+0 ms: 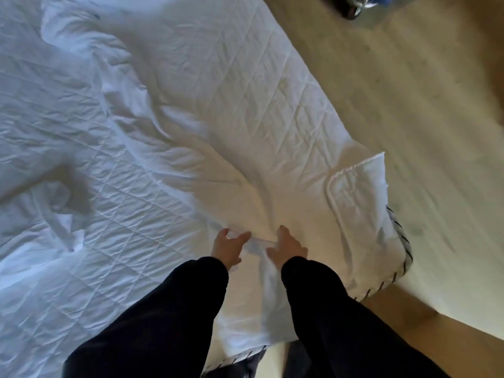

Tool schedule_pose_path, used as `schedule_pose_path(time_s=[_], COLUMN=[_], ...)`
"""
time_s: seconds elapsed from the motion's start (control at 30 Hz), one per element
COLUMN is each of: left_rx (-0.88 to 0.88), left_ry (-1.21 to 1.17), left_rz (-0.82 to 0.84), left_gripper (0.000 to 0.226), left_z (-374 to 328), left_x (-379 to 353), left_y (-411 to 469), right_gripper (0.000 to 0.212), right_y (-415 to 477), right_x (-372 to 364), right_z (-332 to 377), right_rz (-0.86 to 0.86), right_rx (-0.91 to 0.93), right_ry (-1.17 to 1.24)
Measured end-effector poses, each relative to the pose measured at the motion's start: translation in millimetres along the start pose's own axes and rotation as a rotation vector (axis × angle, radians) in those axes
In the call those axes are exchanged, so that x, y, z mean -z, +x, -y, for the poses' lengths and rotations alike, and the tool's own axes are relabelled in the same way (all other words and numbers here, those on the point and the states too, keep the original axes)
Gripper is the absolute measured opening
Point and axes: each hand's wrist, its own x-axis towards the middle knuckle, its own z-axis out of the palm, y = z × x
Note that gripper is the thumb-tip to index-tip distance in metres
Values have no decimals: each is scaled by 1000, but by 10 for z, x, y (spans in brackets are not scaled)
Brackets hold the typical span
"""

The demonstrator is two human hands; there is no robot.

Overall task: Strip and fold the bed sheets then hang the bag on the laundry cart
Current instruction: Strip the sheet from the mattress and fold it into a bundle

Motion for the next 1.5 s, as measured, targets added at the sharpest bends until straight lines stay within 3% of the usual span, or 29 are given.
schedule_pose_path(time_s=[0.1,0.23,0.4,0.53,0.63,0.73,0.93,1.07,1.17,1.23,1.3,1.37,1.5], left_rx=[72,54,13,-168,-328,-380,-267,-443,-530,-490,-394,-310,-225], left_ry=[-128,-306,-416,-476,-526,-438,-140,30,-51,-174,-229,-213,12], left_rz=[35,-104,-301,-430,-422,-404,-339,-312,-236,-177,-190,-310,-585], left_gripper=[70,21,9,17,20,14,15,13,14,13,12,11,29], left_z=[-29,-78,-68,-118,-209,-305,-400,-555,-719,-738,-643,-476,-51], left_x=[-89,76,835,1412,1635,1595,1111,589,293,193,229,418,1098], left_y=[45,-113,-274,-631,-964,-999,-565,-530,-525,-526,-472,-379,-243], right_gripper=[35,29,48,32,21,20,29,20,13,10,18,24,32], right_y=[-195,-586,-998,-1259,-1404,-1428,-1167,-1008,-1026,-1087,-1164,-1229,-1280], right_x=[-99,-283,-562,-690,-674,-619,-319,41,284,367,308,106,-395], right_z=[143,428,729,935,1023,985,579,239,82,32,49,118,358], right_rz=[-47,11,167,125,86,24,-64,-157,-243,-275,-239,-136,207], right_rx=[115,232,351,486,528,465,247,123,113,126,167,271,417], right_ry=[5,237,127,-33,-35,36,56,168,201,216,190,136,210])
